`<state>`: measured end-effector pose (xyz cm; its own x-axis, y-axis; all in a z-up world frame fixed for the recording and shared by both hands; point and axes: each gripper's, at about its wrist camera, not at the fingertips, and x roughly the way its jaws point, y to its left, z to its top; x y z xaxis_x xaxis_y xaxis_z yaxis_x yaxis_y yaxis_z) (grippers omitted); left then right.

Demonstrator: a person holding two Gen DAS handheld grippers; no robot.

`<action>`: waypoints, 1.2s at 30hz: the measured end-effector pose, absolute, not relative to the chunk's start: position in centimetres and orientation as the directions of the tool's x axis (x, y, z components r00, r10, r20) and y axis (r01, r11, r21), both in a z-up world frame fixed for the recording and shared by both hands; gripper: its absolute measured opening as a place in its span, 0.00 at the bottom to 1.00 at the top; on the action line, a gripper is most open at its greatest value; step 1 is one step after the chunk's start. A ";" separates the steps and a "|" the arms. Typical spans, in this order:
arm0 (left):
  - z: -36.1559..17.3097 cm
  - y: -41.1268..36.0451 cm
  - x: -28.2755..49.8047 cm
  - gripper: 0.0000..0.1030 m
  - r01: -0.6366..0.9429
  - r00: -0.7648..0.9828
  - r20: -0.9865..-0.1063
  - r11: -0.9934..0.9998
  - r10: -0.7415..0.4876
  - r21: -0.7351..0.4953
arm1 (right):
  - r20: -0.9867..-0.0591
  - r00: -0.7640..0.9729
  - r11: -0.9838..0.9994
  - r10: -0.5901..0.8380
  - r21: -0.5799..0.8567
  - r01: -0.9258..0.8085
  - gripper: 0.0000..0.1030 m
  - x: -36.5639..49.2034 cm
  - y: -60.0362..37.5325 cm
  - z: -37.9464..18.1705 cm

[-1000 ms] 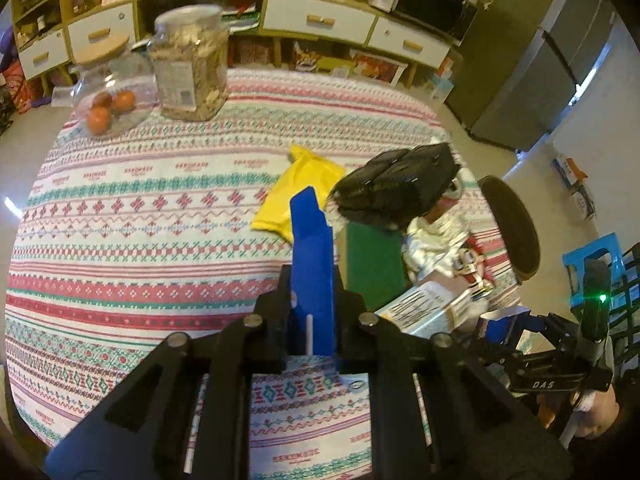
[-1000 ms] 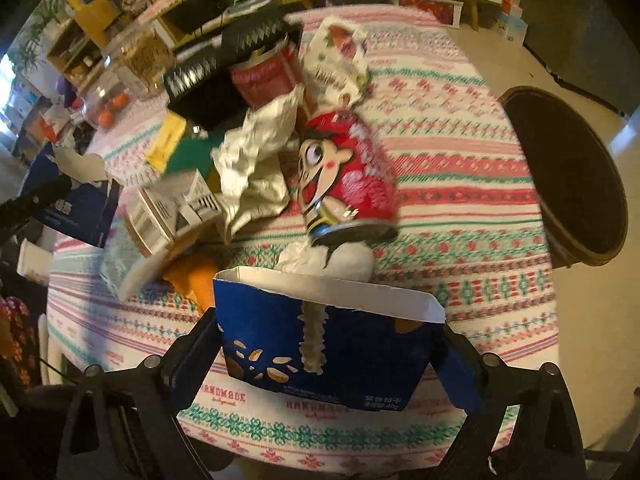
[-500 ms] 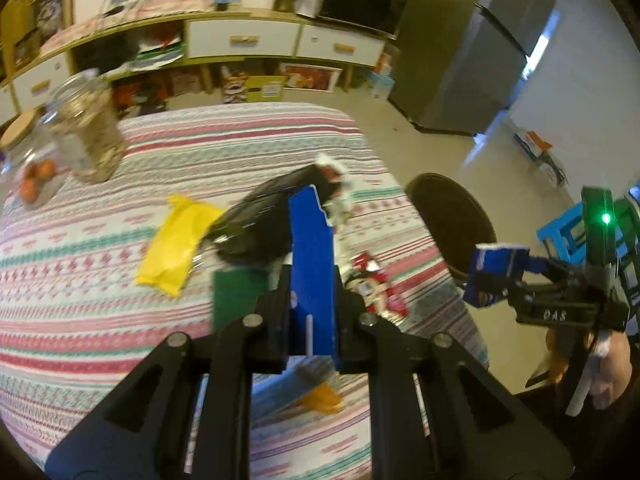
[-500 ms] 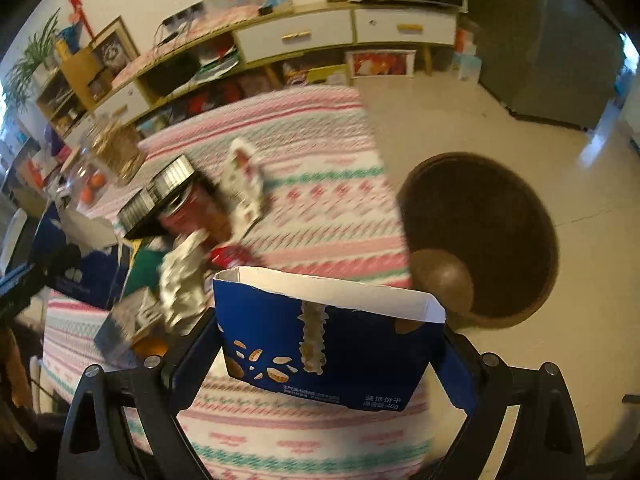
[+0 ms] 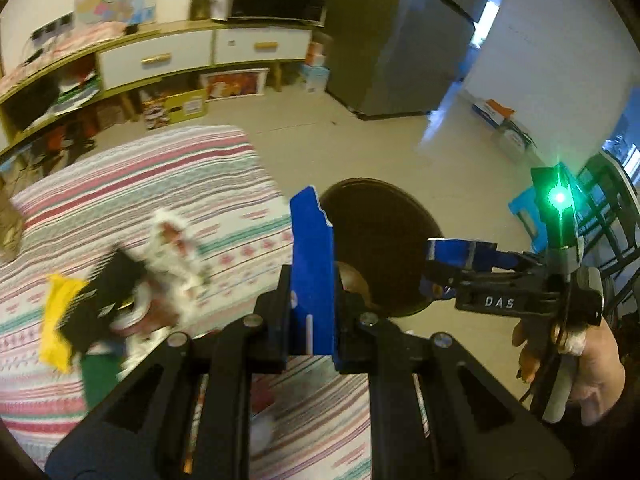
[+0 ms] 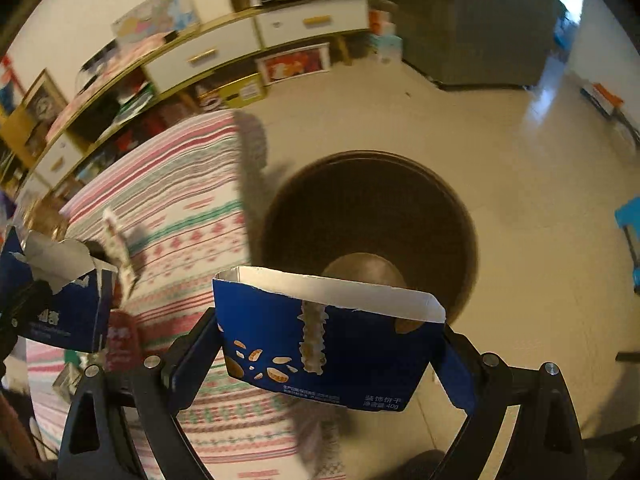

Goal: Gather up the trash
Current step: 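Carry the blue box with the right tool over the brown trash bin, then open the right tool to drop the blue box into the bin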

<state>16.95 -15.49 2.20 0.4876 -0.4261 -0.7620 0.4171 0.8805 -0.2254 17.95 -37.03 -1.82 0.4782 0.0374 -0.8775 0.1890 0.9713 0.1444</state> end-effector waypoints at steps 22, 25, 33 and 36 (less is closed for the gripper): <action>-2.9 -26.7 20.6 0.77 0.445 0.498 -0.775 0.882 -0.388 -0.155 | -0.904 0.429 0.907 0.003 0.183 0.379 0.94 17.4 -45.4 -4.4; -2.6 -25.7 20.6 0.77 0.416 0.494 -0.790 0.896 -0.364 -0.153 | -0.906 0.424 0.905 -0.001 0.180 0.386 0.94 18.0 -45.5 -4.7; -1.0 -22.7 18.9 0.79 0.380 0.539 -0.787 0.921 -0.300 -0.091 | -0.910 0.415 0.907 -0.003 0.172 0.385 0.94 18.9 -44.8 -5.1; -0.1 -21.4 18.5 0.80 0.368 0.552 -0.781 0.926 -0.292 -0.087 | -0.908 0.419 0.908 -0.001 0.175 0.381 0.94 19.4 -44.5 -5.3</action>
